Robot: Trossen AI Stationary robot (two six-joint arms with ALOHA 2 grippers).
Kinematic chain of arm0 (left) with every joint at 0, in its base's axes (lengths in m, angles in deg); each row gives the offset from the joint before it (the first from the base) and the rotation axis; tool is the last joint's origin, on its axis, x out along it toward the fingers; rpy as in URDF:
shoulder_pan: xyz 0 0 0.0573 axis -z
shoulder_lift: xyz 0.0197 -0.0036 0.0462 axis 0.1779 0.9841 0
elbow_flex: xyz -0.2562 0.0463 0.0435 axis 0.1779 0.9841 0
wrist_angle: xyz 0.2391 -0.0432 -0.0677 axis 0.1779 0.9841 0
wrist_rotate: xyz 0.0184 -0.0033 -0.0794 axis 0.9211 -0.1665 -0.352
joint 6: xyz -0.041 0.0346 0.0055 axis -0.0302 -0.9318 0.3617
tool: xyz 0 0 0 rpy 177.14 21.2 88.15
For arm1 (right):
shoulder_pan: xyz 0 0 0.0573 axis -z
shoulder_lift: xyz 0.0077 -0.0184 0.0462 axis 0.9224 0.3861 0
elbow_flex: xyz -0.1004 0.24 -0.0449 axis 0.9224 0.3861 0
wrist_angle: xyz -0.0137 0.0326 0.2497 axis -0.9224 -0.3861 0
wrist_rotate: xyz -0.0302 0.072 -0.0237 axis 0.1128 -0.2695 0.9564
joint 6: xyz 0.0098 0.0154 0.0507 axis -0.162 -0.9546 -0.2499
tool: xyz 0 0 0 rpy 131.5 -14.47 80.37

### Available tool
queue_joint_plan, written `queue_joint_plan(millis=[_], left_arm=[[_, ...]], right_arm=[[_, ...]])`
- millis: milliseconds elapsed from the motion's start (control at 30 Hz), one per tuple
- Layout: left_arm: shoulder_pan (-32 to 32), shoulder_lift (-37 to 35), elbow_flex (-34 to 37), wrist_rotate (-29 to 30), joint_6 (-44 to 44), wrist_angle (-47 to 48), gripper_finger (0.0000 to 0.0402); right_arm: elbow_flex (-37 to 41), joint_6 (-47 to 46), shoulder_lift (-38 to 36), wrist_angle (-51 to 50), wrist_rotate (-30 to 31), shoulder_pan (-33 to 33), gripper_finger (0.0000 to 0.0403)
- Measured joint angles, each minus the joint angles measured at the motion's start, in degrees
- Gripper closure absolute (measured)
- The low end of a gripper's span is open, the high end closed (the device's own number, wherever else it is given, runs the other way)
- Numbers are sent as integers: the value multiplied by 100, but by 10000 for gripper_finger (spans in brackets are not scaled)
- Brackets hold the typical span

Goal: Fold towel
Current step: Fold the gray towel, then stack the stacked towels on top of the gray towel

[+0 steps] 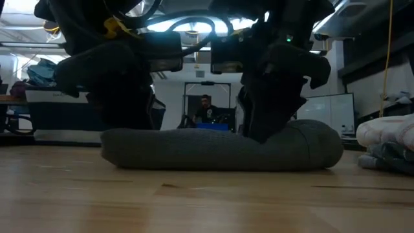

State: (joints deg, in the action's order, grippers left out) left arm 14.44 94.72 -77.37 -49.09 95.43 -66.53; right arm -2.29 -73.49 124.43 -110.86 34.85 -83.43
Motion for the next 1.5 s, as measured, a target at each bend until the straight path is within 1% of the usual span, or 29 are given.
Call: queue_joint_plan(millis=[100, 267, 400, 533, 700, 800, 967, 1067, 1167, 1267, 1333, 1433, 1500], left_arm=[[4, -230, 18, -65, -88, 60, 400], [7, -815, 10, -12, -105, 0, 400], [0, -1176, 10, 15, -427, -28, 399], [-16, -1335, 8, 21, -886, -47, 398], [-209, -1446, 5, 26, -993, -91, 398], [-405, -1445, 5, 31, -1146, -105, 398], [-807, -1422, 5, -59, -1491, -768, 398], [-1104, -1420, 5, -391, -1760, -1458, 398], [-1436, -1372, 0, -937, -1937, -2059, 398], [-1751, -1203, -1, -1596, -1874, -2544, 398], [-1910, -1038, -1, -1962, -1714, -2948, 398], [-2024, -824, -1, -2041, -1429, -3639, 398], [-2053, -743, -1, -2055, -1439, -4013, 398]], right_arm=[[-93, 1, -229, -318, 292, 1, 187], [-281, -7, -685, -897, 716, 3, 187], [-397, -62, -1019, -1219, 736, 3, 187], [-536, -586, -1301, -1739, 633, -2, 187], [-611, -2166, -1826, -2544, 447, -24, 187], [-611, -3045, -2124, -2863, 493, -156, 187], [-614, -4483, -2523, -3416, 695, -601, 187], [-614, -5599, -2696, -3838, 740, -972, 187], [-614, -6821, -2791, -4185, 815, -1431, 187], [-611, -8012, -2794, -4352, 933, -1912, 187], [-579, -8730, -2794, -4283, 1066, -2217, 187], [-501, -9773, -2792, -4233, 1405, -2676, 187], [-438, -10481, -2792, -4254, 1710, -2988, 187]])
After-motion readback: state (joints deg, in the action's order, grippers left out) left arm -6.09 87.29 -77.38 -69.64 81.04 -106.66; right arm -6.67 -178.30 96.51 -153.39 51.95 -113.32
